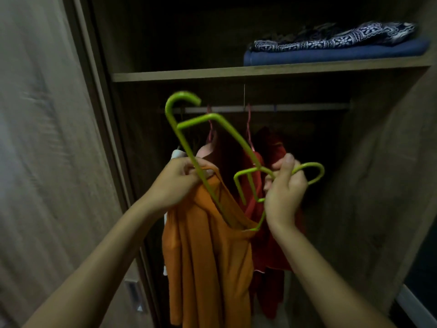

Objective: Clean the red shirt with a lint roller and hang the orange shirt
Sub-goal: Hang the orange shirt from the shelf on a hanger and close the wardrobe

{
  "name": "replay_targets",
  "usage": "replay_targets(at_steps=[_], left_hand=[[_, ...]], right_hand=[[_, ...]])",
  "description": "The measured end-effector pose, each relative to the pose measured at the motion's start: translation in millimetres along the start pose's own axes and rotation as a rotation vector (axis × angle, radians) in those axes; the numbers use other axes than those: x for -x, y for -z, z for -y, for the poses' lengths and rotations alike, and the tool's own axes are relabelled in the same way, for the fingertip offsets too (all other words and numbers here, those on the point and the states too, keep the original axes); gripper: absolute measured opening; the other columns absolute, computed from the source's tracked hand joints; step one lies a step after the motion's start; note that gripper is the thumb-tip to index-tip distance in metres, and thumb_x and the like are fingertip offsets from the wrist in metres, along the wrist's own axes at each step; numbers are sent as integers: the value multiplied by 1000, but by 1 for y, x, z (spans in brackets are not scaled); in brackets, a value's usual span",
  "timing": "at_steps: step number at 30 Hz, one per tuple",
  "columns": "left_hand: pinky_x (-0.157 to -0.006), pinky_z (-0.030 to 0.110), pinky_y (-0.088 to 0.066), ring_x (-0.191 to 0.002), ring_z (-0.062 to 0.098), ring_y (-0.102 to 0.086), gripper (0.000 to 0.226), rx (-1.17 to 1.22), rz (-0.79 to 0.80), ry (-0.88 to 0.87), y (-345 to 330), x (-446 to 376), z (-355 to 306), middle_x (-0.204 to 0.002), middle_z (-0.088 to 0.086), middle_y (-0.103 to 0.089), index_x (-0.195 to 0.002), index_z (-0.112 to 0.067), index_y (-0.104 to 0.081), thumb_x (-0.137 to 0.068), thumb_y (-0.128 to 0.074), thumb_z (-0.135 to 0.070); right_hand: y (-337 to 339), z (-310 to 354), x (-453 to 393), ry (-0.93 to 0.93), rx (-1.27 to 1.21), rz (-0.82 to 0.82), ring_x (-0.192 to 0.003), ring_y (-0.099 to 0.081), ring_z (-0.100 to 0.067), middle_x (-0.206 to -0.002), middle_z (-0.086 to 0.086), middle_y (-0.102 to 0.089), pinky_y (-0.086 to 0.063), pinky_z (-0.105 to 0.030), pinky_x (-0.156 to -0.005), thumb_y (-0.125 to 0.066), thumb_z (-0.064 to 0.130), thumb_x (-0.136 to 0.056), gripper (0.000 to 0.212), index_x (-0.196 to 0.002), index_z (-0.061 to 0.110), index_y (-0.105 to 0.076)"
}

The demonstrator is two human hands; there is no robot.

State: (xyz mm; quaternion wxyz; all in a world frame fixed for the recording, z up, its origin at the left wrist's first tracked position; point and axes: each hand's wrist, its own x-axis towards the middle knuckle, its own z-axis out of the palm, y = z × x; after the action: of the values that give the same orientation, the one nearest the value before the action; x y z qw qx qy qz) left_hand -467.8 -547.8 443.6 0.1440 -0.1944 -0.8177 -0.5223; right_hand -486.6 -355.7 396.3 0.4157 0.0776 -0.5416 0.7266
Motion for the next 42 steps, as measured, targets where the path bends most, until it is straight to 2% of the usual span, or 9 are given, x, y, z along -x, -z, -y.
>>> replay_targets(at_steps=[8, 12, 20, 23, 25, 30, 35, 40, 42], left_hand=[[-71, 28, -56, -81, 17, -70, 16, 180, -218, 153, 43, 11, 2, -91, 6, -75, -95, -23, -75, -91, -60, -26], [-74, 27, -55, -85, 9, -68, 19, -205, -272, 60, 55, 21, 6, -92, -4, -71, -104, -25, -70, -93, -56, -32], [-70, 13, -47, -87, -10, -61, 18, -457, -266, -113, 50, 36, 5, -94, -20, -66, -104, -34, -66, -94, -52, -31], [-68, 5, -44, -89, -17, -56, 15, -498, -210, -184, 25, 30, -6, -90, -27, -61, -100, -39, -62, -94, -52, -30], [-68, 8, -46, -85, -11, -59, 16, -587, -153, -226, 11, 22, -12, -88, -22, -64, -101, -35, -65, -95, -51, -33], [-73, 12, -46, -88, -7, -60, 40, -565, -29, -103, 18, 21, -15, -98, -19, -63, -110, -33, -62, -89, -38, -57], [-93, 29, -52, -100, 0, -63, 28, -502, 454, 93, 24, 34, 8, -109, -17, -66, -109, -35, -63, -90, -49, -49], [-80, 25, -54, -92, 8, -66, 25, -301, 330, -9, 15, 42, 7, -96, -12, -68, -98, -27, -64, -95, -43, -41], [-74, 19, -52, -89, 3, -64, 23, -385, 297, -21, 11, 40, 8, -93, -16, -66, -96, -32, -60, -95, -40, -43]], right_hand=[[28, -46, -1, 111, 309, 203, -42, -51, -22, -50, -10, -49, -42, -31, -39, -38, 29, -103, 34, -77, 16, -55], [36, -46, -10, 216, 431, 362, -41, -49, -26, -48, -10, -49, -40, -43, -37, -37, 37, -99, 38, -78, 13, -57], [40, -30, -37, 360, 647, 415, -39, -52, -9, -51, 8, -50, -32, -20, -35, -37, 39, -102, 41, -87, 12, -64], [25, -16, -7, 397, 896, 732, -69, -70, -29, -74, -12, -71, -52, -37, -59, -18, 64, -93, 71, -101, 14, -67], [12, -8, 9, 421, 973, 933, -79, -68, -40, -81, -16, -72, -52, -45, -64, -25, 60, -95, 55, -100, 18, -60], [11, 16, -35, 372, 725, 597, -58, -61, -24, -59, 14, -53, -42, -34, -53, -45, 28, -101, 24, -90, 22, -65], [27, 19, -52, 367, 846, 571, -40, -48, -10, -50, 8, -50, -32, -30, -41, -46, 31, -101, 25, -80, 23, -57], [28, 41, -60, 471, 838, 486, -47, -54, -2, -60, 18, -49, -40, -19, -42, -45, 27, -102, 20, -86, 23, -56], [20, 36, -64, 412, 882, 565, -54, -60, -7, -65, 10, -60, -45, -26, -48, -44, 31, -102, 27, -86, 18, -61]])
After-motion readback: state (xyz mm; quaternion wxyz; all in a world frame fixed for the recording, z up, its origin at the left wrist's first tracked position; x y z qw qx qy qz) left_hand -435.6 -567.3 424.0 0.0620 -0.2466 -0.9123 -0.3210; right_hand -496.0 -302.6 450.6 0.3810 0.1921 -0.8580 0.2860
